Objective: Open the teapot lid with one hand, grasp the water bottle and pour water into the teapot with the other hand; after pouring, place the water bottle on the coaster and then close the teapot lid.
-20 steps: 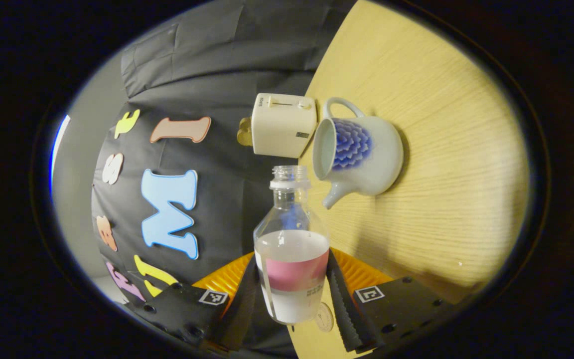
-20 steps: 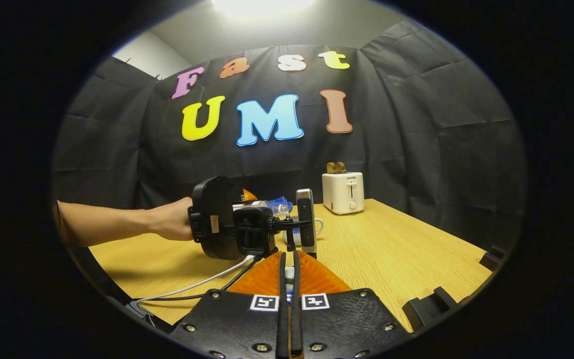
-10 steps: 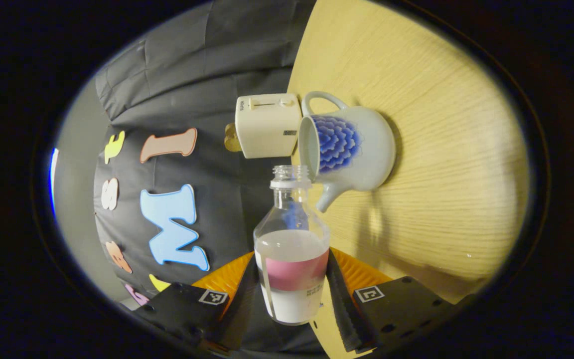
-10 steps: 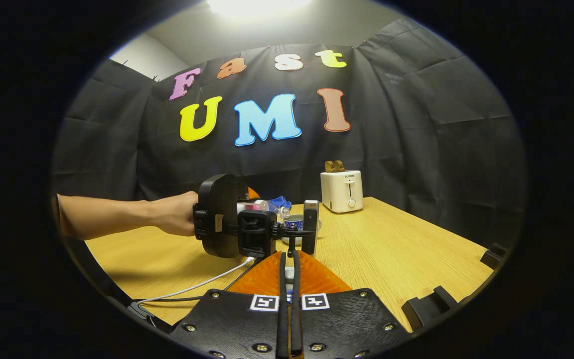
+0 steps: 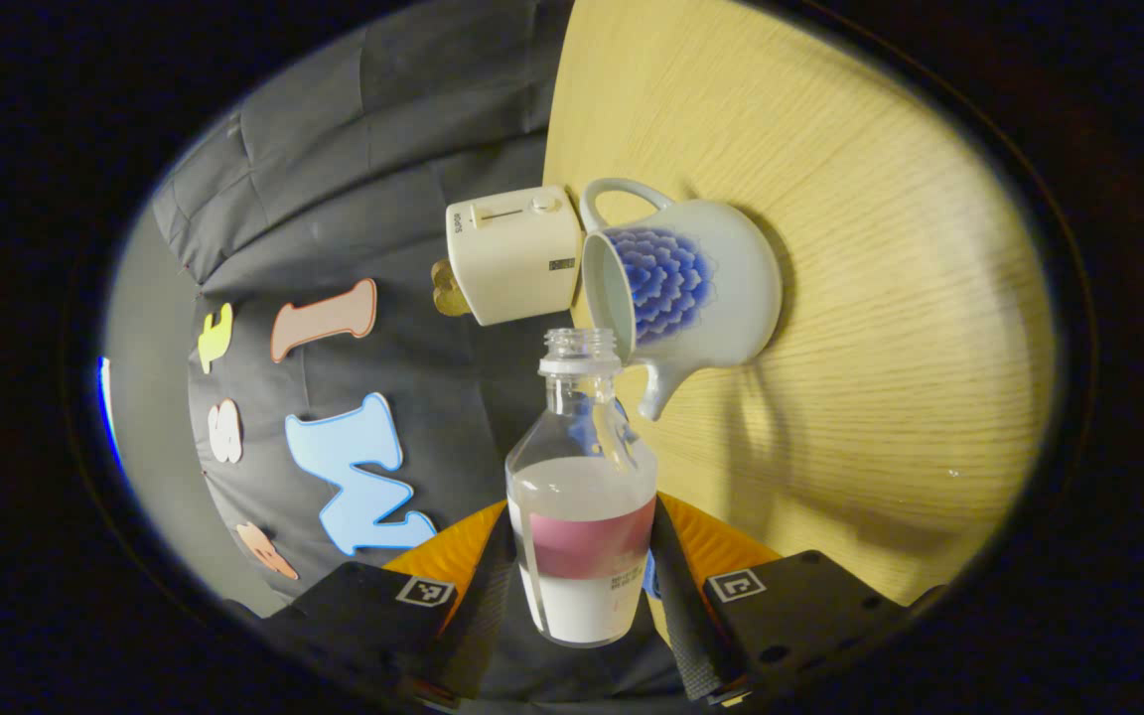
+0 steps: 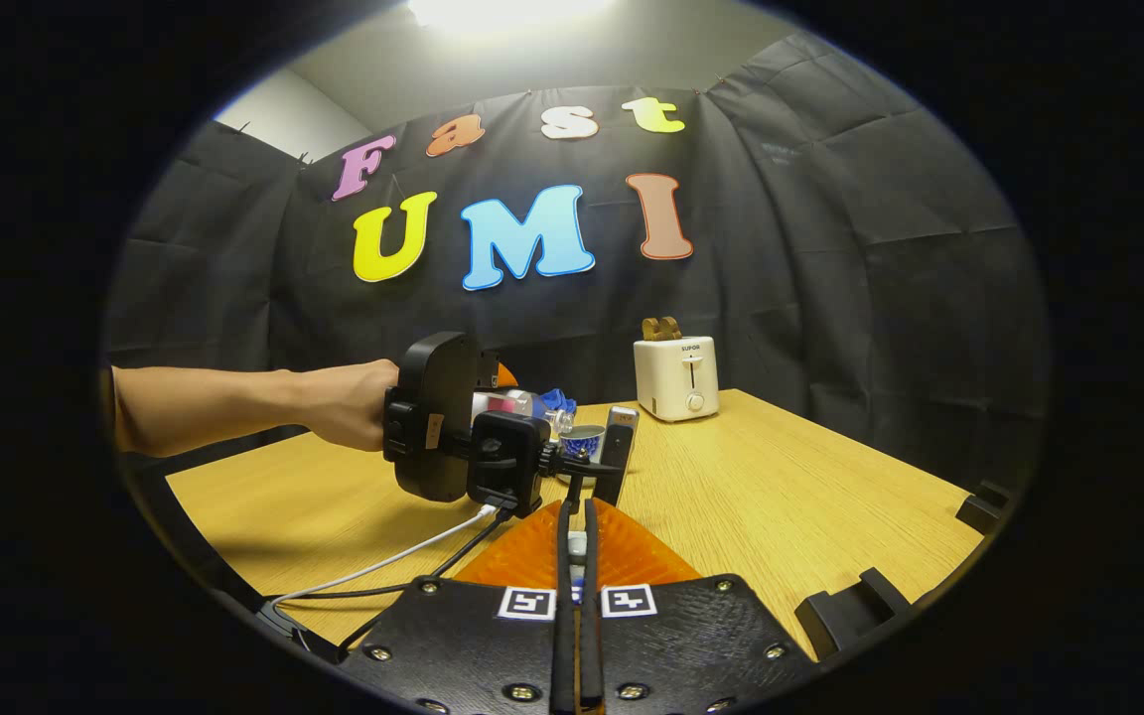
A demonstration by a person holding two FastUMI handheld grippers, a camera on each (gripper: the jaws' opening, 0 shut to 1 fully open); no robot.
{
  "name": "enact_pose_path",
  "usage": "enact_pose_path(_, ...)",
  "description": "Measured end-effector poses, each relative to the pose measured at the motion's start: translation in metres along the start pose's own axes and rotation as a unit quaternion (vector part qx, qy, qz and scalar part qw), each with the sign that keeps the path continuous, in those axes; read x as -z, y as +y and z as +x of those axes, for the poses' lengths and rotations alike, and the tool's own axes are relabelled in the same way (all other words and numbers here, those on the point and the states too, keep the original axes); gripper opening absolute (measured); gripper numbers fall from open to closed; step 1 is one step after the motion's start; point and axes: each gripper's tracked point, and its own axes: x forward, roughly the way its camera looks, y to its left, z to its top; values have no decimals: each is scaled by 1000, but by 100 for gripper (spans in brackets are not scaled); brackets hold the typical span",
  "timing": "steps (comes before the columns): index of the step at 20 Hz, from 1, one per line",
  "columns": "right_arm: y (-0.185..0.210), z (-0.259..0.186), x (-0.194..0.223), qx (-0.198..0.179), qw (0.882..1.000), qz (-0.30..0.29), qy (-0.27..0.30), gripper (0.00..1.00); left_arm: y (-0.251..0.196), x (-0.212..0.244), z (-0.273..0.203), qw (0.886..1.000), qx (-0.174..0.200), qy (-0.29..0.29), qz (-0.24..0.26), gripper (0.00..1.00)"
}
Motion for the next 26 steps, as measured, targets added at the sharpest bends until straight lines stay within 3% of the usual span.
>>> enact_pose_path(9,-1,-1,-1,2,1000,2,2,2,13,-4,-1,998,1,-4,56,84)
enact_pose_path(10,-1,-1,-1,2,1000,2,1,2,16,-4,2,998,1,-2,62,77)
enact_pose_path(12,-1,-1,0,2,1000,2,1,2,17,0,5,997,4,-1,73,84)
enact_pose_path(19,-2,-1,0,2,1000,-2,2,2,24,-2,4,994,-5,-1,107,84)
enact_pose_path(21,-2,-1,0,2,1000,-3,2,2,27,-3,4,993,-5,-2,120,71)
enact_pose_path(22,-2,-1,0,2,1000,-2,1,2,28,-4,3,992,-7,-2,125,84)
enact_pose_path(26,-2,-1,0,2,1000,-3,2,2,31,-6,2,989,-10,-3,144,84)
